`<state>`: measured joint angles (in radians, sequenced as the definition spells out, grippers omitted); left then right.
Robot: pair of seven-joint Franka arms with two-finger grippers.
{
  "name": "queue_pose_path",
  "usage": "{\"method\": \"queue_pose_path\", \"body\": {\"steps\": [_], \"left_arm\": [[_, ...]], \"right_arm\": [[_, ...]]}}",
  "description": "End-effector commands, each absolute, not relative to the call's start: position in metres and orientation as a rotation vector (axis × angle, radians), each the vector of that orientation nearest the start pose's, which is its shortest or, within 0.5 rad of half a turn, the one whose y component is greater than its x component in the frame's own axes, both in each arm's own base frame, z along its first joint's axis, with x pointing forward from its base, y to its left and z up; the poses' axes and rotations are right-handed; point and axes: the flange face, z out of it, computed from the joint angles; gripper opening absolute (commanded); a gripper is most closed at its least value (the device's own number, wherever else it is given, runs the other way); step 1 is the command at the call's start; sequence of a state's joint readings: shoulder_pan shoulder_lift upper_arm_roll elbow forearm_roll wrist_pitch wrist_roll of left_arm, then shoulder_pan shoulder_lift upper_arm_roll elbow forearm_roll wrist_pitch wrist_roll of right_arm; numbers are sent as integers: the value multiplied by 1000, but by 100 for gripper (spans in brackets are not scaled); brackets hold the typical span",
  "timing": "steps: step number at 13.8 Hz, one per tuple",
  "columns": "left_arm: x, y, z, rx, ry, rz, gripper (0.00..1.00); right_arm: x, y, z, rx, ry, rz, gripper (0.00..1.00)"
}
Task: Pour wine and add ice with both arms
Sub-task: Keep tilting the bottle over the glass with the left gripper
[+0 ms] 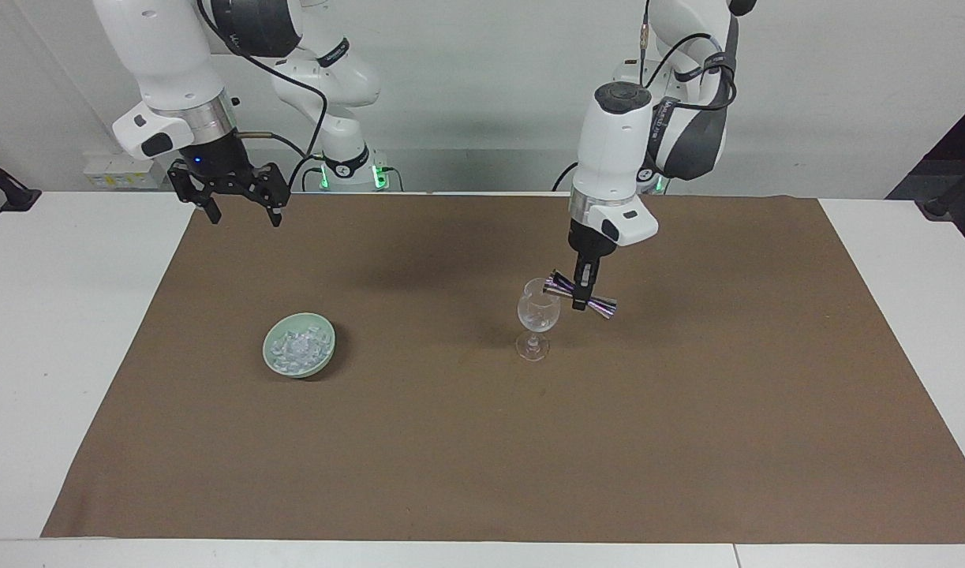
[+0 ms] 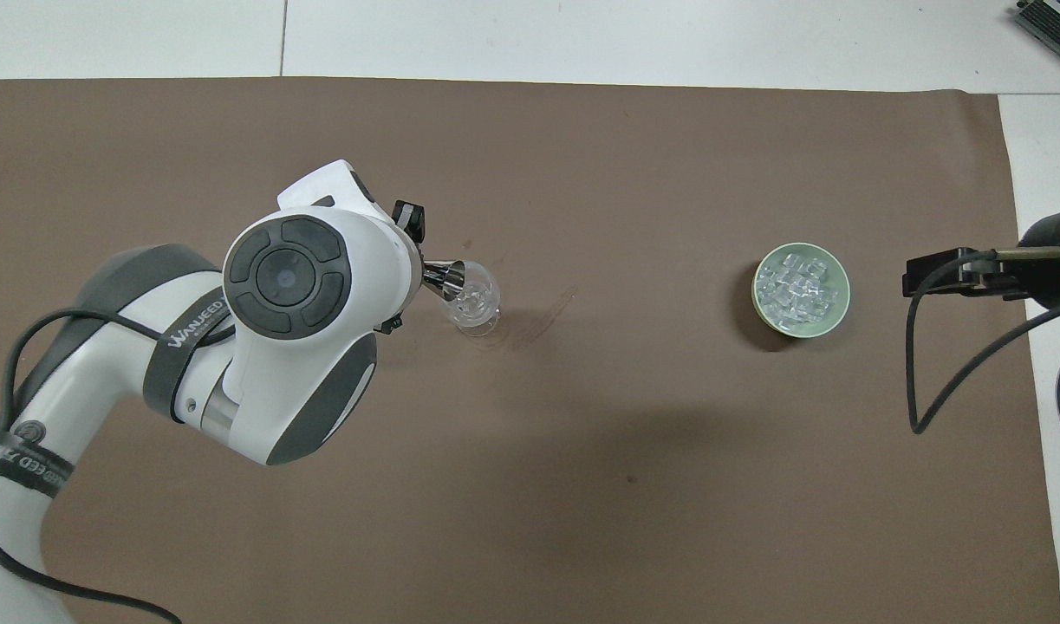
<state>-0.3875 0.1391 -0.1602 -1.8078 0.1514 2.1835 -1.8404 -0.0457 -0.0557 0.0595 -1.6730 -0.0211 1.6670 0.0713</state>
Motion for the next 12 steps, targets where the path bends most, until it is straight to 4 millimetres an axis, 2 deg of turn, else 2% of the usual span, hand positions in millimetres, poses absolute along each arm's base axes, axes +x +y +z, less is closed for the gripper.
{"method": "queue_pose_path", "body": {"steps": [1,9,12], "left_arm": [[536,-320,501,-2677,-1870,-384,0],[531,-332,503,-2696,-1813,-427,0],[527,-338,503,-2706,-1727,-520,0]], "right_arm": [[548,4,617,-3157,64,-83,100],[548,4,617,-3157,64,-83,100],[548,4,617,-3157,64,-83,100]]}}
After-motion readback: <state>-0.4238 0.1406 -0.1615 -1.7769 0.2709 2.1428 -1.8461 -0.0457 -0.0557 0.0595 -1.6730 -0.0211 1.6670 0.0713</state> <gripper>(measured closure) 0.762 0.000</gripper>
